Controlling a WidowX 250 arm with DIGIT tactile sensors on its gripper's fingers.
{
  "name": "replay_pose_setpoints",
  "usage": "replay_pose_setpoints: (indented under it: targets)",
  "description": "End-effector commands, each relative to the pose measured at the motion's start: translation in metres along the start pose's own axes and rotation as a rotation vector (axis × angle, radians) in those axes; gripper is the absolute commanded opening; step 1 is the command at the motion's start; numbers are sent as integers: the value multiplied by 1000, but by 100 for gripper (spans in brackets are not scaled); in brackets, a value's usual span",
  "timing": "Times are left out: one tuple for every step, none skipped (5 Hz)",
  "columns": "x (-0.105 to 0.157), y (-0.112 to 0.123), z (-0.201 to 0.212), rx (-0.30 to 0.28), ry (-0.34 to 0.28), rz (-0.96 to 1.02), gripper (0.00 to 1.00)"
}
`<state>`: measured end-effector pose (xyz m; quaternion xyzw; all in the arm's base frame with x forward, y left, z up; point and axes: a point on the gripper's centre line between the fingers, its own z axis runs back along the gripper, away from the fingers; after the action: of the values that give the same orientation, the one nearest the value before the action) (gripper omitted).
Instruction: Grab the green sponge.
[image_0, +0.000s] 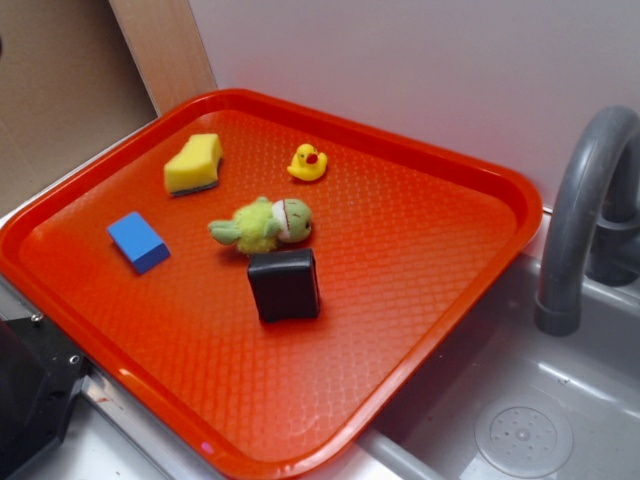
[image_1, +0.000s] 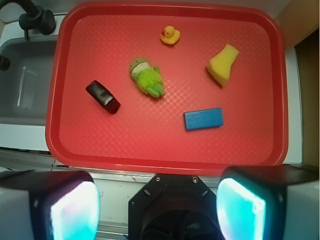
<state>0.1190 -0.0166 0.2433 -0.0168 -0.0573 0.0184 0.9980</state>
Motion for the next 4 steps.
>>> replay_pose_setpoints:
  targets:
    - [0,0,0,0,0,0,100]
    - [22,8,-2,-14,-32,122,100]
    - [44,19,-5,-13,-77,230,100]
    - [79,40,-19,17,-125,406,100]
